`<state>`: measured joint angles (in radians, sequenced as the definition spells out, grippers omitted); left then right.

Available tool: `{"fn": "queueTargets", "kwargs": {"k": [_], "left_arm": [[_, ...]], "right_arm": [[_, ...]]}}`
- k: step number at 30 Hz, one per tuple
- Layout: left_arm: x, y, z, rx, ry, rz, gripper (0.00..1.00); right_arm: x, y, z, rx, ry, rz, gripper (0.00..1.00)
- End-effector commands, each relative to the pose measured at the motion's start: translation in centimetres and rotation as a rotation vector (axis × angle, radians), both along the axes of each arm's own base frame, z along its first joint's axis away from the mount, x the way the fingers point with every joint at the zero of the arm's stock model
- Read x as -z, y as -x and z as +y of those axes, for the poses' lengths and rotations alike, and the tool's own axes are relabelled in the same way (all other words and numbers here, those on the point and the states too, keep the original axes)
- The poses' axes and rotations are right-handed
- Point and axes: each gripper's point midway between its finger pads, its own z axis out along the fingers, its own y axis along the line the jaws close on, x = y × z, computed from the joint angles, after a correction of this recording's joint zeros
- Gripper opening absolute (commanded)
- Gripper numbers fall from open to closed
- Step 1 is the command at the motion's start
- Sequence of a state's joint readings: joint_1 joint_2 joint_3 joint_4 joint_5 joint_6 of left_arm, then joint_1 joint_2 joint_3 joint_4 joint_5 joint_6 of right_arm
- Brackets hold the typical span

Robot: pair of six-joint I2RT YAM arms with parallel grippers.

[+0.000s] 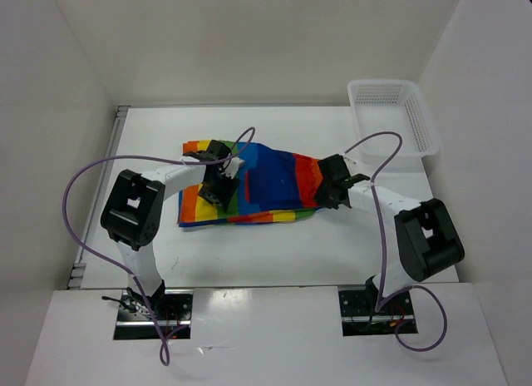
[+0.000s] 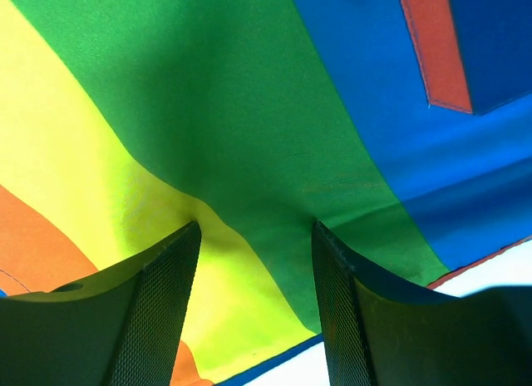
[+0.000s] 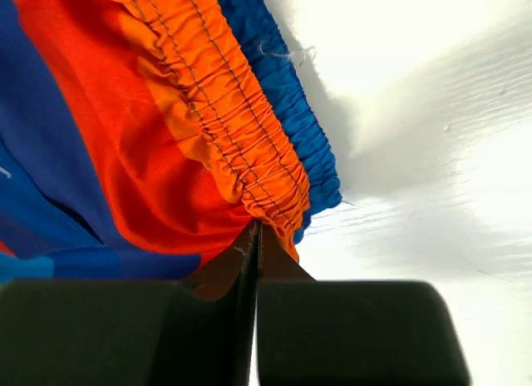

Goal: Fold and stack the shorts
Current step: Fold the shorts

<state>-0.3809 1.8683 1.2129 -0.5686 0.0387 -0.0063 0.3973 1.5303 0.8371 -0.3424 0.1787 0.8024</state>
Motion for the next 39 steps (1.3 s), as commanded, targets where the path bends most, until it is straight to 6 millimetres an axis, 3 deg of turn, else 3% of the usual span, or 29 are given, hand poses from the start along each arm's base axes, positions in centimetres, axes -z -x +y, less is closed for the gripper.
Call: {"fn": "queueTargets", "kwargs": {"k": [1, 5, 6, 9, 10, 12, 17, 21, 24, 27, 32, 34, 35, 38, 39], "left_arm": [[4.3, 3.6, 2.5, -0.022, -0.075, 0.168, 0.65], [3.9, 3.8, 2.2, -0.018, -0.056, 0.174, 0.65], [3.9, 3.9, 2.0, -0.009, -0.056, 0.174, 0.65], [3.7, 4.3, 1.6, 0.002, -0.048, 0.175, 0.65], [3.7, 4.4, 1.4, 0.011, -0.049, 0.175, 0.65], [3.7, 4.5, 1.2, 0.013, -0.041, 0.178, 0.65], [3.7, 4.7, 1.3, 0.013, -0.044, 0.187, 0.65], [3.4, 4.6, 1.1, 0.015, -0.032, 0.182, 0.66], [3.1, 4.5, 1.1, 0.015, -0.028, 0.172, 0.66], [3.5, 5.3, 1.4, 0.015, -0.036, 0.192, 0.66], [3.7, 5.3, 1.6, 0.013, -0.045, 0.188, 0.66], [3.7, 5.3, 1.6, 0.013, -0.045, 0.188, 0.66], [3.7, 5.3, 1.6, 0.013, -0.045, 0.188, 0.66], [2.8, 5.1, 1.3, 0.015, -0.035, 0.189, 0.66], [2.0, 4.9, 0.9, 0.018, -0.017, 0.18, 0.66]], "right_arm": [[-2.8, -1.3, -2.3, 0.021, 0.07, -0.089, 0.0], [-6.2, -1.2, -1.0, 0.036, -0.04, -0.153, 0.23], [-6.3, -0.7, -0.7, 0.041, -0.072, -0.149, 0.37], [-6.0, 0.7, 0.1, 0.08, -0.175, -0.14, 0.59], [-5.0, 1.3, 0.0, 0.092, -0.185, -0.115, 0.7], [-3.7, 1.8, 0.4, 0.125, -0.22, -0.081, 0.81], [-0.2, 2.0, 1.3, 0.141, -0.238, 0.02, 0.84], [1.7, 1.2, 1.1, 0.183, -0.216, 0.041, 0.84], [2.9, 0.6, 1.5, 0.178, -0.22, 0.057, 0.77], [3.8, 0.0, 1.4, 0.188, -0.218, 0.062, 0.59], [5.0, -0.3, 0.7, 0.206, -0.211, 0.082, 0.1], [4.7, -0.7, 0.8, 0.193, -0.209, 0.072, 0.0], [4.8, -0.5, 0.7, 0.183, -0.199, 0.079, 0.0], [2.8, -1.6, 0.2, 0.174, -0.171, 0.021, 0.0], [0.9, -2.4, 0.1, 0.148, -0.159, -0.033, 0.0]]}}
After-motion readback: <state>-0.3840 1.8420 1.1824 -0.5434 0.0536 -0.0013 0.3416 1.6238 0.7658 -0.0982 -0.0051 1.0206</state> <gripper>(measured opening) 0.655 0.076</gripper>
